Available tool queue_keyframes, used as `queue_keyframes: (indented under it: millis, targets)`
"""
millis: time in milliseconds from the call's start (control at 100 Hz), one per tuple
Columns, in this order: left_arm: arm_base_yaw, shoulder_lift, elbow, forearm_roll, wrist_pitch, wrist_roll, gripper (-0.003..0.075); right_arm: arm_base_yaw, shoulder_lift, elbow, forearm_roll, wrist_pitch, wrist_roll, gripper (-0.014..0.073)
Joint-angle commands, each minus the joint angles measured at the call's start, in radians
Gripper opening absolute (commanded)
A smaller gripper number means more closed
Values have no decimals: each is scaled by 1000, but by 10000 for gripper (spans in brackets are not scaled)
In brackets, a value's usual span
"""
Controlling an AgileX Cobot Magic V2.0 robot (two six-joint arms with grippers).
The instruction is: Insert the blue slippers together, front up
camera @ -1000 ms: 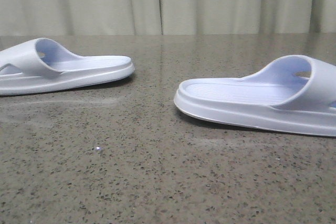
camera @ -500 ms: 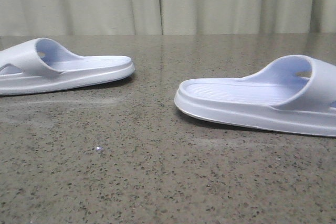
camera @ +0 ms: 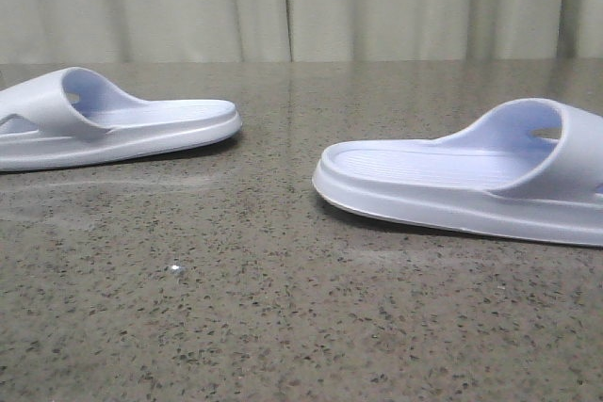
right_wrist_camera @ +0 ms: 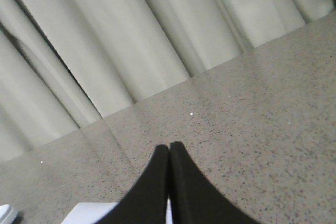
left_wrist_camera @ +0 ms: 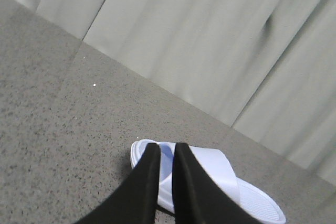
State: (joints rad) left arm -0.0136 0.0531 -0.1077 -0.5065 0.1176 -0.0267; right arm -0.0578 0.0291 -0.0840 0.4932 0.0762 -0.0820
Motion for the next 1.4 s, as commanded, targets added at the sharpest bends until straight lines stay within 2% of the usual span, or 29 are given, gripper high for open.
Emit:
queue_keyframes:
  millis: [0,170,350,550,670,780,930,1020,1240,1390]
  targets:
    - [0,79,-117,108,-7,2,15,-7,73,-109,-66,26,-22,-74]
    - [0,295,-345,362,220,2,15,-7,301,-307,-181,271,-22,-75]
    - [0,481,-512,424,397,4,16,-7,535,-476,-197,534,-22,-79]
    - [0,537,-571,424,464,6,16,-7,618,-549,-195,624,-22,-79]
    - [0,547,-590,398,499,69,19,-7,618,-601,-195,649,-22,-65]
    - [0,565,-592,312,501,130,55,-7,629,-624,-193,673,-21,28]
    - [0,610,-591,173,511,226,172,-7,660,-630,-192,703,-21,202]
    - [0,646,-595,101,541,295,218,-7,677,-632,-192,727,-21,208]
    - [0,756,-670,70,645,318,242,-7,755,-636,-192,761,-21,209]
    - [0,799,-722,70,653,318,242,-13,810,-637,-204,771,-21,231]
